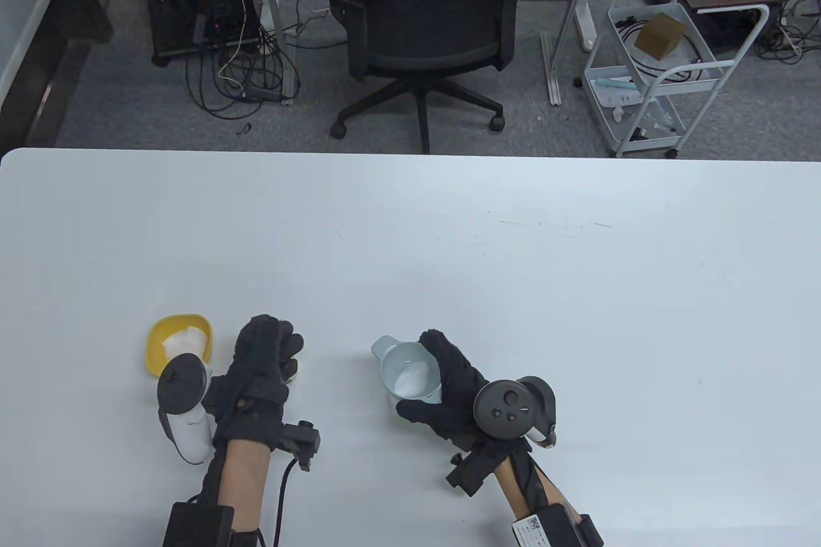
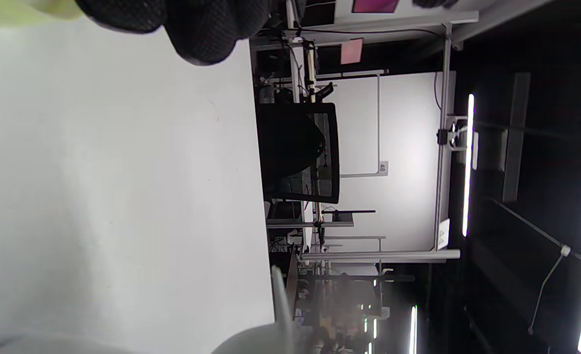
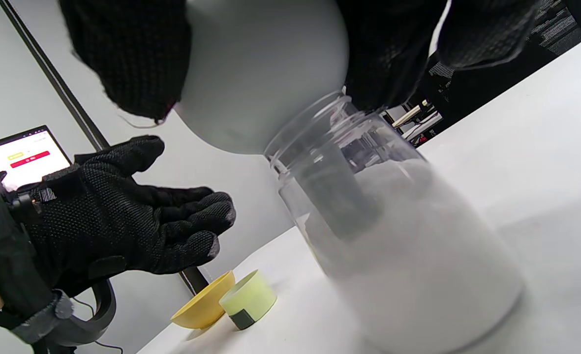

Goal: Unscrew the press dispenser and pour salt into it

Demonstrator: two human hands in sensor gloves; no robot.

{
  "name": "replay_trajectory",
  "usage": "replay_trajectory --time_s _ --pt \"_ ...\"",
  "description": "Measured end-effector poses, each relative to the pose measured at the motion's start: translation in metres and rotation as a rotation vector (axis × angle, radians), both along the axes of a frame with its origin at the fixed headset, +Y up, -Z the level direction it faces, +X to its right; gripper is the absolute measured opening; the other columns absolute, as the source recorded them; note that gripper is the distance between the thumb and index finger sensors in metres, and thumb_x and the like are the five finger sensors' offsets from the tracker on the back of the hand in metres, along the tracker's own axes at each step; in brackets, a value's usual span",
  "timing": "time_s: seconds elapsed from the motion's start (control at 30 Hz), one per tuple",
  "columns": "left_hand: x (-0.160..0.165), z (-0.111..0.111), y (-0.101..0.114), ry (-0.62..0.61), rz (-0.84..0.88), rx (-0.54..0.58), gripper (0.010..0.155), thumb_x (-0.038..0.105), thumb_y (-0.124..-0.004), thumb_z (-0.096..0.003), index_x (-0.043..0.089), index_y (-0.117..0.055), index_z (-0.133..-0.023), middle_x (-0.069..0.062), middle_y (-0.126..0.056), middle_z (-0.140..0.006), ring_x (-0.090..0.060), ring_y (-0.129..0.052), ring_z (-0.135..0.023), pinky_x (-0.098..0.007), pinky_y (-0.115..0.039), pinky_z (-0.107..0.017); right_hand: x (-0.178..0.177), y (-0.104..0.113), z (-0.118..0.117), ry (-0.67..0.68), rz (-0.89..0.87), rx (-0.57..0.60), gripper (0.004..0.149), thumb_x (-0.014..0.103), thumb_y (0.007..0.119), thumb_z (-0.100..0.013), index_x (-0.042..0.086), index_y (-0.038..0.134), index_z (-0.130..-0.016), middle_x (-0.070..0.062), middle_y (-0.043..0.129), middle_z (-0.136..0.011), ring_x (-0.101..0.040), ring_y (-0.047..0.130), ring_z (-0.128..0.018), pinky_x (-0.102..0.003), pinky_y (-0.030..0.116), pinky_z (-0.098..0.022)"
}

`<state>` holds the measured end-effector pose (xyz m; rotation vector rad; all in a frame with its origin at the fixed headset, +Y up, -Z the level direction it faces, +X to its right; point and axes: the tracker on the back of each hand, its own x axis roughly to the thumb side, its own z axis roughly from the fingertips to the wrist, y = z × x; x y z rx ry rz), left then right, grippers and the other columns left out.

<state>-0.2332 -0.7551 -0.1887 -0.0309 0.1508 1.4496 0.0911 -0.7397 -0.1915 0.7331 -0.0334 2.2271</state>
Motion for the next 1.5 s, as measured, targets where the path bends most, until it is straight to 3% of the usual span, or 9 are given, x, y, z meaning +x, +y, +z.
replay_trajectory --time_s 0.13,0.37,0.67,1.07,1.17,1.23,1.5 --pt "0.019 -0.001 0.004 -0.039 -0.133 0.043 0.096 0.064 -0.054 -0.0651 -0.011 -0.026 -0.118 -0.039 -0.052 -0.115 -0.054 -0.072 -0.098 -0.070 -0.062 -0.067 -0.001 0.000 0.000 0.010 -0.005 -0.005 0.106 0.046 0.085 -0.050 -0.021 0.031 -0.112 -0.044 0.051 -0.109 -0.057 0.072 -0.091 -0.075 0.057 -0.063" --pt "0.017 0.000 0.003 -0.035 -0.086 0.038 0.096 0.064 -0.054 -0.0650 -0.011 -0.025 -0.118 -0.039 -0.051 -0.116 -0.054 -0.071 -0.098 -0.070 -0.062 -0.067 0.000 -0.003 -0.001 -0.001 -0.036 -0.034 0.111 0.055 0.081 -0.048 -0.021 0.030 -0.112 -0.045 0.051 -0.109 -0.059 0.071 -0.091 -0.075 0.057 -0.062" --pt "0.014 0.000 0.002 -0.022 -0.051 0.030 0.096 0.064 -0.054 -0.0651 -0.011 -0.026 -0.118 -0.039 -0.052 -0.115 -0.054 -0.072 -0.098 -0.070 -0.062 -0.067 -0.001 -0.003 0.001 -0.041 -0.065 0.002 0.106 0.053 0.083 -0.049 -0.019 0.035 -0.111 -0.040 0.057 -0.107 -0.053 0.077 -0.088 -0.070 0.061 -0.064" --pt "0.021 0.001 0.006 -0.039 -0.068 0.037 0.095 0.063 -0.054 -0.0649 -0.011 -0.026 -0.118 -0.039 -0.052 -0.115 -0.055 -0.071 -0.098 -0.071 -0.062 -0.067 0.000 -0.001 0.001 -0.033 -0.151 0.003 0.105 0.051 0.085 -0.050 -0.016 0.033 -0.112 -0.038 0.053 -0.110 -0.054 0.073 -0.090 -0.071 0.056 -0.064" --pt "0.021 0.001 0.006 -0.032 -0.068 0.035 0.095 0.063 -0.054 -0.0650 -0.011 -0.026 -0.118 -0.039 -0.052 -0.115 -0.055 -0.071 -0.098 -0.071 -0.062 -0.066 0.001 -0.011 0.001 -0.059 -0.063 0.004 0.106 0.054 0.084 -0.049 -0.014 0.035 -0.113 -0.035 0.055 -0.110 -0.050 0.075 -0.090 -0.070 0.057 -0.065" --pt "0.022 0.002 0.007 -0.027 -0.063 0.033 0.095 0.063 -0.054 -0.0650 -0.011 -0.026 -0.118 -0.039 -0.052 -0.115 -0.055 -0.071 -0.098 -0.071 -0.062 -0.066 0.002 -0.011 -0.001 -0.062 -0.165 -0.040 0.105 0.051 0.087 -0.048 -0.015 0.038 -0.112 -0.036 0.057 -0.109 -0.053 0.075 -0.088 -0.071 0.055 -0.064" --pt "0.023 0.002 0.008 -0.032 -0.065 0.033 0.095 0.063 -0.055 -0.0648 -0.011 -0.027 -0.118 -0.039 -0.052 -0.115 -0.055 -0.071 -0.098 -0.071 -0.062 -0.066 0.003 -0.012 -0.001 -0.040 -0.155 -0.032 0.105 0.050 0.087 -0.047 -0.016 0.036 -0.112 -0.037 0.055 -0.109 -0.054 0.074 -0.089 -0.072 0.053 -0.064"
